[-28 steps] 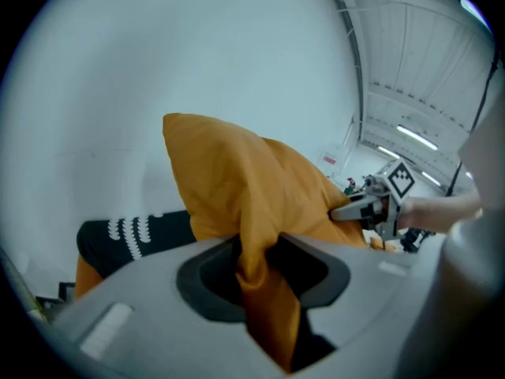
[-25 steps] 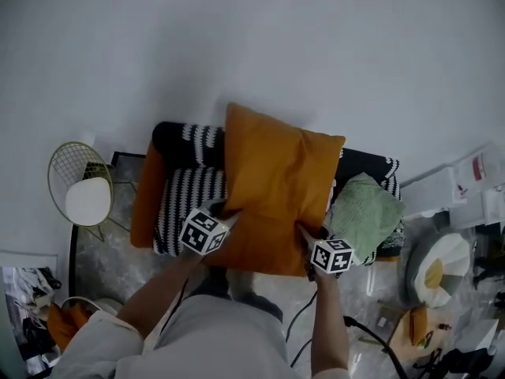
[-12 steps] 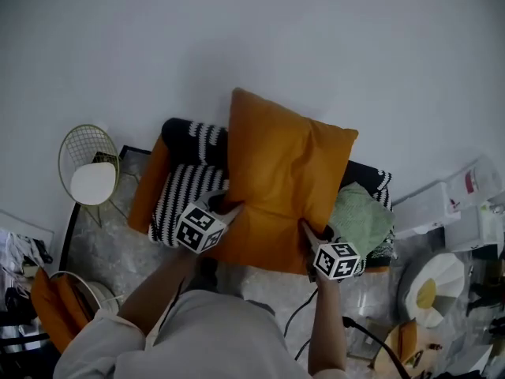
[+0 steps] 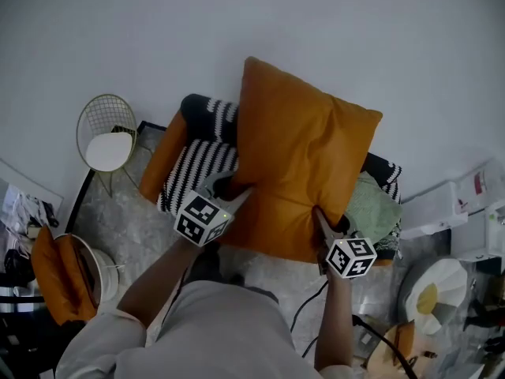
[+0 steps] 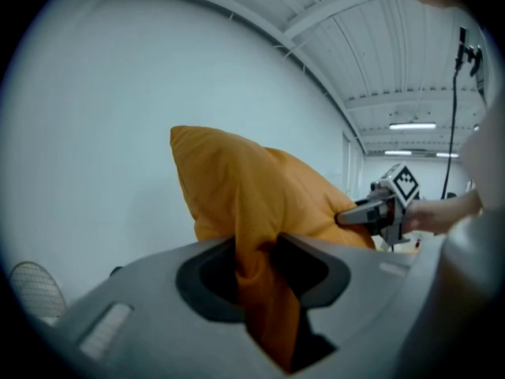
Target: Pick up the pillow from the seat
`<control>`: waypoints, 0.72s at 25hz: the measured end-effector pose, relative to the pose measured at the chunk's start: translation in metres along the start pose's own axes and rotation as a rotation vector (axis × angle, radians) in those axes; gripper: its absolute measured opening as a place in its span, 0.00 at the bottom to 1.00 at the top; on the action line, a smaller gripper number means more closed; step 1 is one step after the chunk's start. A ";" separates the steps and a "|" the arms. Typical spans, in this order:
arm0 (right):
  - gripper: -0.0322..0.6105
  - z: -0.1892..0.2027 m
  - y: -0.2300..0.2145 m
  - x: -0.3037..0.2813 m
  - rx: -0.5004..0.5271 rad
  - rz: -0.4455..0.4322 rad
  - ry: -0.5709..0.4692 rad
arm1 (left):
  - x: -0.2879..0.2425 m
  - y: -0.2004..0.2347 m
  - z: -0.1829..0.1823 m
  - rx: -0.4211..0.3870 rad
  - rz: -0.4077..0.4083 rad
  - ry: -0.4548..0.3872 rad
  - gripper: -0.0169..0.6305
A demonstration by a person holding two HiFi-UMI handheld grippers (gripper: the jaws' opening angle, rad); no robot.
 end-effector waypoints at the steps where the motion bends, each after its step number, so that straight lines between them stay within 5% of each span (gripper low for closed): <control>1: 0.32 0.000 0.005 0.007 0.010 -0.006 -0.005 | 0.008 -0.007 -0.001 -0.003 -0.008 -0.011 0.22; 18: 0.32 0.012 0.121 0.030 0.068 -0.034 -0.101 | 0.132 -0.004 0.009 -0.021 -0.054 -0.099 0.22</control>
Point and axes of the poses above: the fingertips, and each gripper's own axes: x backward along the fingers, y to its left, z out of its underside, the point moved 8 cm from there along x, backward along the fingers, and after that the axes turned 5 degrees about -x, right-handed, at the moved point
